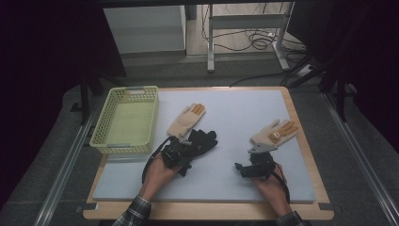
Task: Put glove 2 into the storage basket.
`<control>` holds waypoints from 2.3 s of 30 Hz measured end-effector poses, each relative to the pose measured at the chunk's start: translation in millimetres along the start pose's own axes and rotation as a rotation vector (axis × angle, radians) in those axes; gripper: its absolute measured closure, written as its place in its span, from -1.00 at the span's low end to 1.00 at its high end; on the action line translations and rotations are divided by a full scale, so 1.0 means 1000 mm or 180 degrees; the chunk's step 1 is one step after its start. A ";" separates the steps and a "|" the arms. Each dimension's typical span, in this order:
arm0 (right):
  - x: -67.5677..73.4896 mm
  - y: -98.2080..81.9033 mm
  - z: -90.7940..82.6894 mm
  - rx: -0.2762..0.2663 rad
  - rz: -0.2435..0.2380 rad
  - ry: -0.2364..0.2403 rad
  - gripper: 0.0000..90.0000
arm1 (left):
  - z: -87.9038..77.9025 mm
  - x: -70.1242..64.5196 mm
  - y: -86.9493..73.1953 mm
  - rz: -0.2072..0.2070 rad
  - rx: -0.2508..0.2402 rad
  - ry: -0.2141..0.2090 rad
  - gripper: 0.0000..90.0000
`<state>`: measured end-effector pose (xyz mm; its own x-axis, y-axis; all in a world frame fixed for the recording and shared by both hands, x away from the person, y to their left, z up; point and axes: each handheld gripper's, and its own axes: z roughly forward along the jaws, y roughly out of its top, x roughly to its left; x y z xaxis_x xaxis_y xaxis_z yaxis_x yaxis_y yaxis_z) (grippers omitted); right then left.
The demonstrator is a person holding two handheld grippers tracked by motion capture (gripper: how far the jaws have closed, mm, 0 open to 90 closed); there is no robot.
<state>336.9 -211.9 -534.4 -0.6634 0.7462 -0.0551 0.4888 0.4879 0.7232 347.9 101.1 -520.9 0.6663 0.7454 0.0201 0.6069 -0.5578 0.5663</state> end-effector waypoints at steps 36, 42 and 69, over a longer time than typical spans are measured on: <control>0.000 0.000 0.000 -0.0002 -0.0002 0.0000 -0.65 | -0.077 0.057 0.042 -0.0288 -0.0448 0.0204 0.32; 0.000 0.000 0.000 -0.0003 -0.0005 0.0002 -0.65 | -0.086 0.077 0.040 -0.0380 -0.0463 0.0324 0.32; 0.000 0.000 0.000 -0.0012 -0.0003 0.0004 -0.65 | -0.112 0.192 -0.035 -0.1205 -0.0334 0.0841 0.29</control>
<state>337.3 -212.0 -534.7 -0.6647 0.7451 -0.0549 0.4860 0.4870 0.7257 406.0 304.4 -444.6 0.2653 0.9642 -0.0028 0.7297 -0.1989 0.6542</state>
